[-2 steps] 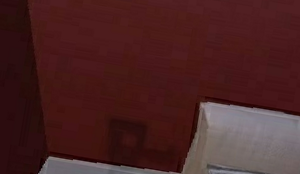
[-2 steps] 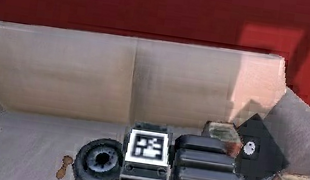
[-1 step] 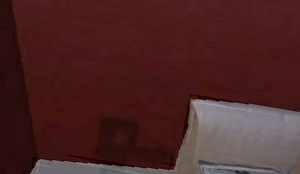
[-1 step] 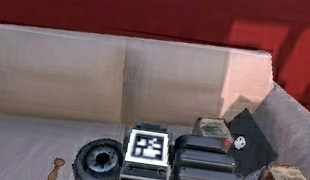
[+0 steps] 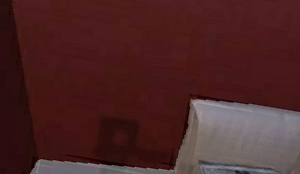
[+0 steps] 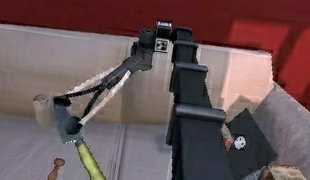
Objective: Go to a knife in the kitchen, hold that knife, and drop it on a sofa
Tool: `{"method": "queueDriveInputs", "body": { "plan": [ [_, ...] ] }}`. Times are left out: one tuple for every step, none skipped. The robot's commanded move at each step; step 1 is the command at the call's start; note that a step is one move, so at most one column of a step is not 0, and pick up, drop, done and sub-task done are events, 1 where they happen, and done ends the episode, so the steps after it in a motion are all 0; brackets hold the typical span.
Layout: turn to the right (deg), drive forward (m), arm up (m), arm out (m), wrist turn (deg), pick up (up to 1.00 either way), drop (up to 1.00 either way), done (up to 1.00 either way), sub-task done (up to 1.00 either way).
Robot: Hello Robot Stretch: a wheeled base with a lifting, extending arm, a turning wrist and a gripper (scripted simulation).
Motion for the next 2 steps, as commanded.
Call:
{"method": "queueDriveInputs", "body": {
  "plan": [
    [0.0, 0.00, 0.00, 0.00, 45.0, 0.00, 0.00, 0.00, 0.00],
    [0.0, 0.00, 0.00, 0.00, 45.0, 0.00, 0.00, 0.00, 0.00]
  ]
}}
